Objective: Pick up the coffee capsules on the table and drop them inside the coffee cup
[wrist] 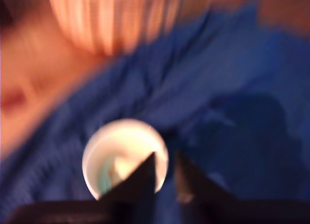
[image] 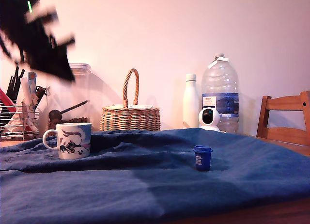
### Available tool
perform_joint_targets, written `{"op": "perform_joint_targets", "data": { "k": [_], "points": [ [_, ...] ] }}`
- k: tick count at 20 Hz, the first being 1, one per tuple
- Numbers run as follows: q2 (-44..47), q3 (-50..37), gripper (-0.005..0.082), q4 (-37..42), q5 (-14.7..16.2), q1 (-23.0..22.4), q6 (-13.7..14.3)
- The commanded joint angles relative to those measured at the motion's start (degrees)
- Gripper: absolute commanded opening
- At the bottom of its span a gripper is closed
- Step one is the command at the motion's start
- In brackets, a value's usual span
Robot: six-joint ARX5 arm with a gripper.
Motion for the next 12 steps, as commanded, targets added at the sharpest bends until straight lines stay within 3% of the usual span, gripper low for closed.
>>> {"op": "perform_joint_targets", "data": {
  "k": [1, 6, 9, 12],
  "points": [
    [-1.33, 0.11, -0.0021, 0.61, 0.17, -0.63, 0.33],
    [-6.29, -1.79, -0.0021, 3.13, -0.37, -2.95, 0.46],
    [-10.49, -7.13, -0.0021, 6.73, -1.90, -4.94, 0.39],
    [-14.03, -13.90, -0.0021, 11.72, -1.38, -6.49, 0.39]
  ]
}}
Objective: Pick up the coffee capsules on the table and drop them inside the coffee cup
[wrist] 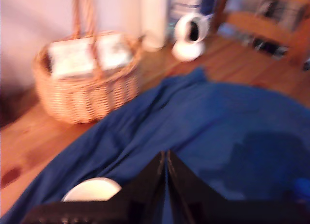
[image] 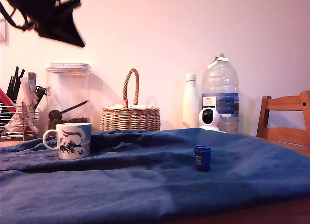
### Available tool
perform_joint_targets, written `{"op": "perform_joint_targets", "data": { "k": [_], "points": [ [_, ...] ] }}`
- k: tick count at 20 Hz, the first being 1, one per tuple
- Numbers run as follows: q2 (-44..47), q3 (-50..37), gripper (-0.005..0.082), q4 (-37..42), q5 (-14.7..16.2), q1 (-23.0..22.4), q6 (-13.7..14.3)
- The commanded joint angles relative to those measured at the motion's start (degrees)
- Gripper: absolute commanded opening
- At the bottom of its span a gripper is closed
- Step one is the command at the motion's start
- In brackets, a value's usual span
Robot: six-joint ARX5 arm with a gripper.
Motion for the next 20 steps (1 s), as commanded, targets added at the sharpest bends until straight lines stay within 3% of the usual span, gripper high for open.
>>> {"op": "perform_joint_targets", "data": {
  "k": [1, 3, 7, 13, 15, 20],
  "points": [
    [-1.01, -5.11, -0.0021, 2.62, 0.26, -0.39, 0.24],
    [-3.39, -10.03, -0.0021, 6.14, 0.31, -1.40, 0.24],
    [-7.69, -18.56, -0.0021, 12.35, 3.41, -4.07, 0.22],
    [-12.17, -26.58, -0.0021, 19.85, 3.21, -9.09, -3.04],
    [-12.94, -28.94, -0.0021, 22.23, 3.13, -11.13, -5.31],
    [-13.25, -34.73, -0.0021, 29.73, 2.54, -16.39, -7.10]
  ]
}}
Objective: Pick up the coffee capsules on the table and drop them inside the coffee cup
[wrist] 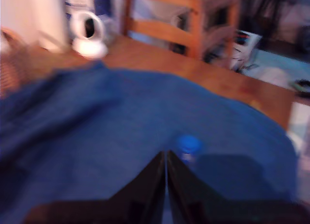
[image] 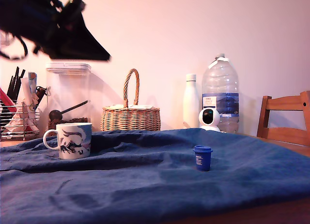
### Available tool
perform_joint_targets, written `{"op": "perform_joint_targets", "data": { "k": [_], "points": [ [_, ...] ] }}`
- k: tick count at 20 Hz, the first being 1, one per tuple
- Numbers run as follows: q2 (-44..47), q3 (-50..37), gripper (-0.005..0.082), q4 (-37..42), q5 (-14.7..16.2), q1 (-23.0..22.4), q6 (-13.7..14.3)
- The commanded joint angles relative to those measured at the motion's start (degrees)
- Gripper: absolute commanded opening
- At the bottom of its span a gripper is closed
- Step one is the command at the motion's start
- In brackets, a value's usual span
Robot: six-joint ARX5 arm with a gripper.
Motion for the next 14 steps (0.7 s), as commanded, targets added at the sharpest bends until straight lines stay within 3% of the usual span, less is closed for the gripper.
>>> {"op": "perform_joint_targets", "data": {
  "k": [1, 3, 9, 14],
  "points": [
    [-0.39, -2.67, -0.0021, 3.67, -0.28, -1.53, -1.77],
    [-0.39, -5.31, -0.0021, 7.39, -1.57, -3.63, -2.19],
    [-0.39, -14.10, -0.0021, 18.27, -1.68, -7.76, -2.25],
    [-0.39, -15.17, -0.0021, 19.23, -1.66, -8.59, -2.19]
  ]
}}
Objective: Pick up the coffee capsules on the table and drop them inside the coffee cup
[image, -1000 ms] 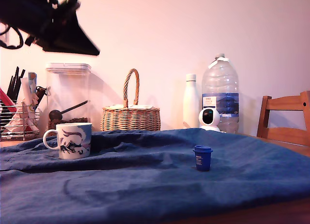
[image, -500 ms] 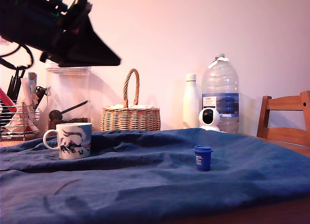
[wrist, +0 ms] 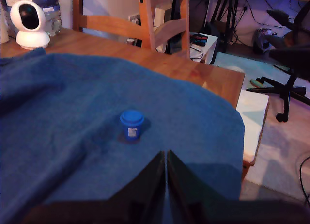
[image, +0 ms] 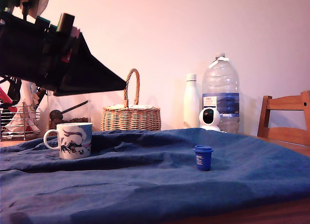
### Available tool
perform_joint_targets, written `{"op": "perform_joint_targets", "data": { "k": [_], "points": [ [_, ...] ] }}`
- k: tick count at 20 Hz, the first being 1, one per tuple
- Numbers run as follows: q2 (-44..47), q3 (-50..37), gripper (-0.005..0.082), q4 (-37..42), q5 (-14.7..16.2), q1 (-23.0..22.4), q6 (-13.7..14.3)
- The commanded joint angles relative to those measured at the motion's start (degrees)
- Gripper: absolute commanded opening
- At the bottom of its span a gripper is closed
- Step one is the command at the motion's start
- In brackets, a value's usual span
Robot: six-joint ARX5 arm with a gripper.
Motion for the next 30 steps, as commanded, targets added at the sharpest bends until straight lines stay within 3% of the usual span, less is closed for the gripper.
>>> {"op": "perform_joint_targets", "data": {
  "k": [1, 3, 5, 6, 8, 9, 10, 11, 13, 21, 30],
  "points": [
    [-0.26, -0.33, -0.0021, 0.77, 0.11, -0.33, -0.04],
    [-0.24, -0.33, -0.0020, 0.07, 0.11, -0.33, -0.02],
    [-0.24, -0.33, 0.0051, -0.24, 0.11, -0.33, -0.02],
    [-0.24, -0.33, 0.0169, -0.22, 0.13, -0.33, -0.02],
    [-0.17, -0.33, 0.0548, -0.17, -0.39, -0.33, 0.24],
    [-0.13, -0.33, 0.0672, -0.61, -0.63, -0.33, 0.31],
    [-0.13, -0.33, 0.0720, -1.42, -0.55, -0.33, 0.81],
    [-0.13, -0.33, 0.0720, -1.84, -0.59, -0.44, 2.97],
    [-0.13, -0.33, 0.0720, -1.86, -0.61, -0.50, 3.76],
    [2.36, -0.33, 0.0720, -0.57, -2.10, -0.48, 3.76],
    [15.61, -0.31, 0.0720, 13.62, -2.01, -0.55, 4.70]
  ]
}}
